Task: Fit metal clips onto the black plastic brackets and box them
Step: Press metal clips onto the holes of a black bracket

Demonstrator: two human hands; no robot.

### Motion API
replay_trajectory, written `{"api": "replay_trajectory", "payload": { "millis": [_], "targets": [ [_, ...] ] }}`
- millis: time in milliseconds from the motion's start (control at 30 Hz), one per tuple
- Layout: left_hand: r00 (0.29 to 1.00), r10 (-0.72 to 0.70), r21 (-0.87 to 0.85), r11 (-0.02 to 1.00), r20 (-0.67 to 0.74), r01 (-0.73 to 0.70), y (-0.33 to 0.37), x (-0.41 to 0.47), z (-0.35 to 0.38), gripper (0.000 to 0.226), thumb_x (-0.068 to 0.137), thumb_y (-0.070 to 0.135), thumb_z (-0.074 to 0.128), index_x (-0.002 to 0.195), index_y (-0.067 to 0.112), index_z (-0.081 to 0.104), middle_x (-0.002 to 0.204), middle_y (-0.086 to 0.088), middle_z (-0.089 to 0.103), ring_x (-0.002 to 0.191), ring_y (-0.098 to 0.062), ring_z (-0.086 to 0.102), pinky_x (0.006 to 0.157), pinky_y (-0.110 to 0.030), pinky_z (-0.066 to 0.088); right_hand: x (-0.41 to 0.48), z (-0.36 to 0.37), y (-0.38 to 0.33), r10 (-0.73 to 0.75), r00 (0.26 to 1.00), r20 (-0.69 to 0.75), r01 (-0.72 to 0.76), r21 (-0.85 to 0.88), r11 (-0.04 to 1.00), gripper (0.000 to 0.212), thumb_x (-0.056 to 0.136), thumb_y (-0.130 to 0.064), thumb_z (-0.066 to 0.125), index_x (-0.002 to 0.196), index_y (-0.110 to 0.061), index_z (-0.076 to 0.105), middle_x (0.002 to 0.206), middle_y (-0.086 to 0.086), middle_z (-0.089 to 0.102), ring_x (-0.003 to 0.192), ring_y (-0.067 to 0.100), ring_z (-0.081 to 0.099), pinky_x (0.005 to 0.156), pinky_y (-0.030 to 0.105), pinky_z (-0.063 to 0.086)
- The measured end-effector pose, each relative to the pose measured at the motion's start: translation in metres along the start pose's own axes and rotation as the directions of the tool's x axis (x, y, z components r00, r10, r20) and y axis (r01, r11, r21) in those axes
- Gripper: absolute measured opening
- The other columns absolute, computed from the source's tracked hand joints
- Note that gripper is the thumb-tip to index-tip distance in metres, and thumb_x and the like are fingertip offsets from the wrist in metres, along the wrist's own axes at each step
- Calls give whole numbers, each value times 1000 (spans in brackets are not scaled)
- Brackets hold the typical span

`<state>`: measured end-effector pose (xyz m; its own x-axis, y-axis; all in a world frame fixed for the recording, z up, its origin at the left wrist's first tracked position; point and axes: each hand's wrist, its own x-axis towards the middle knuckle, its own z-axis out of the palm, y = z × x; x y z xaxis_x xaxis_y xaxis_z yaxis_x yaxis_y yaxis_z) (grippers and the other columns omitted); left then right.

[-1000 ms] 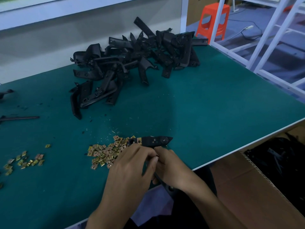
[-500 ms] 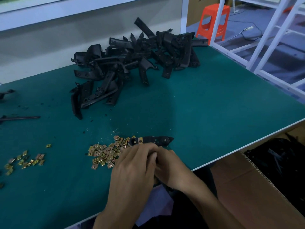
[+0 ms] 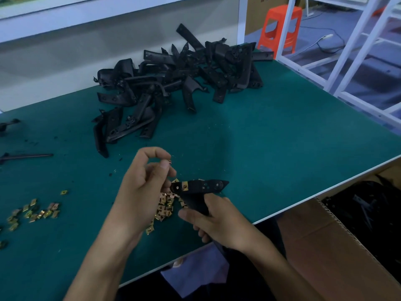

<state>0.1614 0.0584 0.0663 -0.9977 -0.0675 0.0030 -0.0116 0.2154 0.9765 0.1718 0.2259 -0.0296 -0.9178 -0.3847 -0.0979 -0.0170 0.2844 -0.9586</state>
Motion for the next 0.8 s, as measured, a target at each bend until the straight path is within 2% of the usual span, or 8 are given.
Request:
{"api": "replay_trajectory", "payload": {
  "millis": [100, 233, 300, 367, 467, 600, 800],
  "targets": [
    [999, 5, -11, 1000, 33, -4, -2, 3, 2, 28, 103, 14, 53, 94, 34, 70, 84, 10, 70, 74, -5, 59, 73, -23, 51, 1, -1, 0, 2, 1000, 2, -2, 4, 1000, 38, 85, -73, 61, 91, -36, 56, 74, -3, 70, 55, 15, 68, 49, 26, 56],
    [992, 79, 87, 992, 96, -87, -1, 8, 9, 21, 97, 13, 63, 94, 31, 73, 90, 7, 75, 84, -3, 66, 74, -13, 50, 0, -1, 1, 0, 1000, 4, 0, 40, 999, 29, 90, -72, 52, 87, -43, 55, 72, 0, 69, 53, 15, 67, 48, 25, 53],
    [992, 77, 128, 988, 103, -90, -2, 12, 11, 16, 93, 15, 71, 96, 30, 72, 90, 8, 75, 86, -4, 69, 75, -12, 50, 0, -1, 0, 9, 1000, 0, -9, 38, 999, 47, 89, -78, 45, 85, -32, 55, 72, 1, 69, 54, 19, 68, 49, 31, 56],
    [991, 62, 163, 983, 119, -81, -2, 16, 11, 14, 90, 19, 75, 96, 31, 72, 90, 10, 76, 86, -3, 70, 74, -12, 51, -1, -1, -1, 16, 1000, 3, -16, 44, 999, 55, 87, -82, 41, 83, -29, 53, 72, 1, 69, 54, 21, 68, 51, 32, 57],
    [979, 56, 149, 985, 198, -86, -1, 19, 10, 17, 90, 17, 75, 98, 31, 76, 90, 12, 77, 88, -2, 71, 76, -12, 52, -1, -1, -1, 13, 1000, 1, -13, 37, 999, 55, 88, -81, 39, 81, -28, 52, 72, 2, 69, 55, 22, 68, 51, 33, 57],
    [961, 28, 127, 990, 274, -65, -3, 21, 14, 20, 93, 13, 72, 103, 30, 78, 94, 9, 78, 95, -7, 72, 88, -20, 55, -1, -2, -1, 22, 1000, 4, -23, 34, 999, 50, 88, -80, 39, 82, -32, 52, 73, 2, 70, 54, 23, 68, 51, 32, 57],
    [943, -27, 145, 989, 332, -22, -7, 20, 16, 26, 95, 14, 69, 101, 37, 78, 97, 13, 77, 95, -4, 71, 83, -15, 54, 0, -2, -1, 47, 999, 10, -47, 18, 999, 50, 94, -72, 42, 85, -25, 55, 72, 3, 69, 55, 23, 68, 50, 33, 57]
  ]
}}
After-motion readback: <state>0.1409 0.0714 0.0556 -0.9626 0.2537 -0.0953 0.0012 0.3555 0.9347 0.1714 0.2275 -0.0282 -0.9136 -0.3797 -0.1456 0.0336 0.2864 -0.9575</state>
